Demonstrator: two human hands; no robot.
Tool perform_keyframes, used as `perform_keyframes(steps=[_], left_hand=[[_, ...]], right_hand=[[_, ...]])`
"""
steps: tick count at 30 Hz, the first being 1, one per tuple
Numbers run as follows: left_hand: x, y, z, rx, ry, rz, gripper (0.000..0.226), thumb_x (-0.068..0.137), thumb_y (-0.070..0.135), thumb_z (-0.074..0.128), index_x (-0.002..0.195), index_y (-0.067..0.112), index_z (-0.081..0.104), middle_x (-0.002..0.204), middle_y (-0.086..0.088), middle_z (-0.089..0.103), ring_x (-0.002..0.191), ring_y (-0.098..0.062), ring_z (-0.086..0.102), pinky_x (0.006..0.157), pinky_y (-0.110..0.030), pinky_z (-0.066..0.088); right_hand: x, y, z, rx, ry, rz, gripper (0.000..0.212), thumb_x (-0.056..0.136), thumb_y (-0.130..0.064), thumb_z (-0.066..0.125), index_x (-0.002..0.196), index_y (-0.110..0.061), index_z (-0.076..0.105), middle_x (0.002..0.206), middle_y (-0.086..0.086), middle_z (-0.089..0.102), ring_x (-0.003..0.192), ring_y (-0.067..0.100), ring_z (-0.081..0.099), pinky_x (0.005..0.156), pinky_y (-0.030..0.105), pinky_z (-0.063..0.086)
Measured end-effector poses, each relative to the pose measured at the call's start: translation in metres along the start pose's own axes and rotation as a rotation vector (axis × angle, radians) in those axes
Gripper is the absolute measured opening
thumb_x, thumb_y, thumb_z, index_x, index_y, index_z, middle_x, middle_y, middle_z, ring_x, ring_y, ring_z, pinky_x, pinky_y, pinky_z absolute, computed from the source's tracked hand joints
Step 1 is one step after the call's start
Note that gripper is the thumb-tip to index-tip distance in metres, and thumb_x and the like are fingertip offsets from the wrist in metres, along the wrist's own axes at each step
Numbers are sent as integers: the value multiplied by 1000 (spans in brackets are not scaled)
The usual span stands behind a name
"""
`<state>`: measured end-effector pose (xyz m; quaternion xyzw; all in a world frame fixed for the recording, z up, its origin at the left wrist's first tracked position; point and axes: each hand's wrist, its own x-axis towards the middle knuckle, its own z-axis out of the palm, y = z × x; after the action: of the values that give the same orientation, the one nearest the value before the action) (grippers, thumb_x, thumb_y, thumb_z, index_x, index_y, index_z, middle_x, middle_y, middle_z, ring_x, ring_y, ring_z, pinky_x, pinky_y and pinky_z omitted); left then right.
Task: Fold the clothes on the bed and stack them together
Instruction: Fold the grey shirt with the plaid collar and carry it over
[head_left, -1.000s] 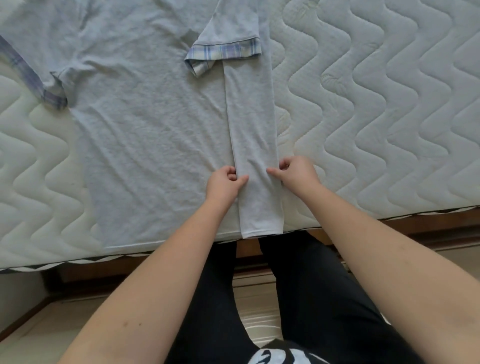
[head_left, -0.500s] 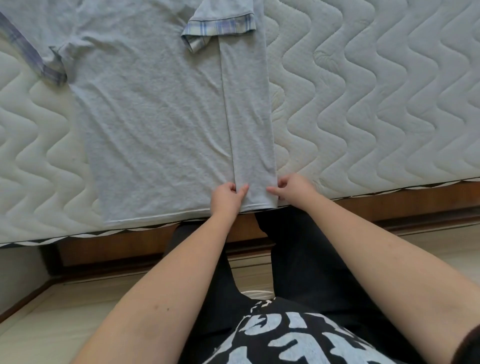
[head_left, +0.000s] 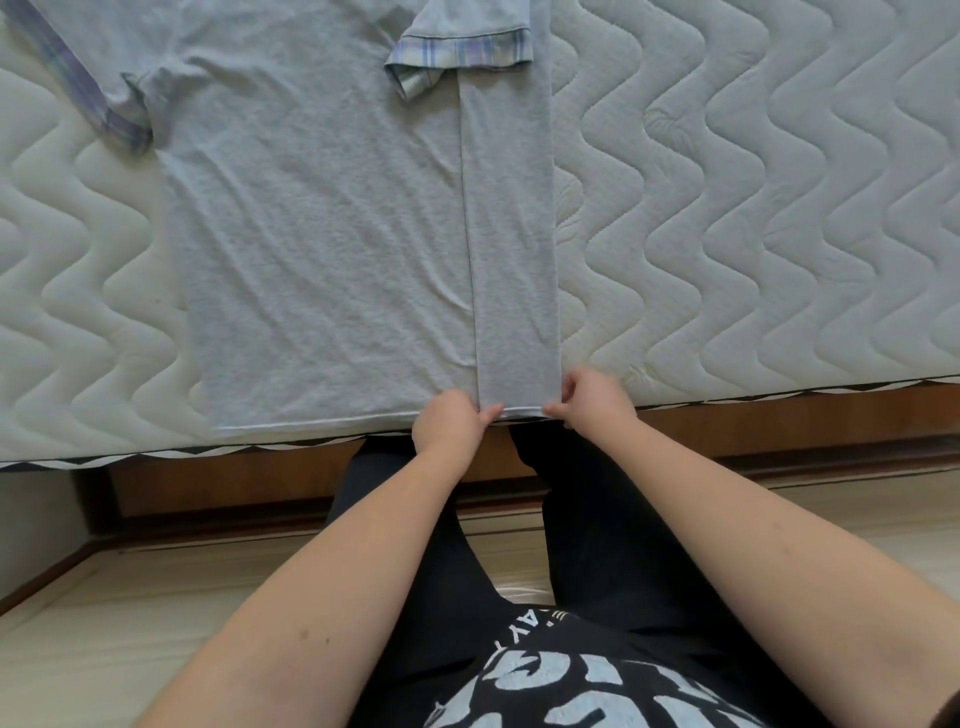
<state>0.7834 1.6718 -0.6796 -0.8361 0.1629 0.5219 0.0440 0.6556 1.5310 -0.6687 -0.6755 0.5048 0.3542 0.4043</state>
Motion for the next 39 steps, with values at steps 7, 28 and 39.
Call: perform_keyframes(steps=[7, 28, 39], left_hand=[[7, -15, -38, -170, 68, 13, 35, 92, 53, 56, 73, 23, 52, 74, 4, 59, 73, -18, 58, 57, -29, 39], [84, -171, -219, -617, 745, -10, 68, 84, 21, 69, 144, 12, 37, 137, -13, 49, 120, -29, 51, 102, -39, 40], [132, -190, -279, -814, 596, 31, 48, 83, 28, 75, 125, 12, 58, 109, -6, 66, 104, -26, 62, 95, -37, 48]], right_hand=[[4, -24, -23, -35, 51, -22, 26, 90, -43, 64, 82, -20, 54, 84, -2, 60, 78, 17, 57, 67, 31, 43], [68, -326, -8, 198, 70, -440, 32, 100, -34, 49, 130, -30, 57, 114, -11, 62, 93, 8, 58, 57, 17, 40], [105, -456, -25, 150, 118, -545, 45, 99, -28, 49, 144, -25, 44, 136, -4, 54, 109, 11, 55, 81, 29, 49]])
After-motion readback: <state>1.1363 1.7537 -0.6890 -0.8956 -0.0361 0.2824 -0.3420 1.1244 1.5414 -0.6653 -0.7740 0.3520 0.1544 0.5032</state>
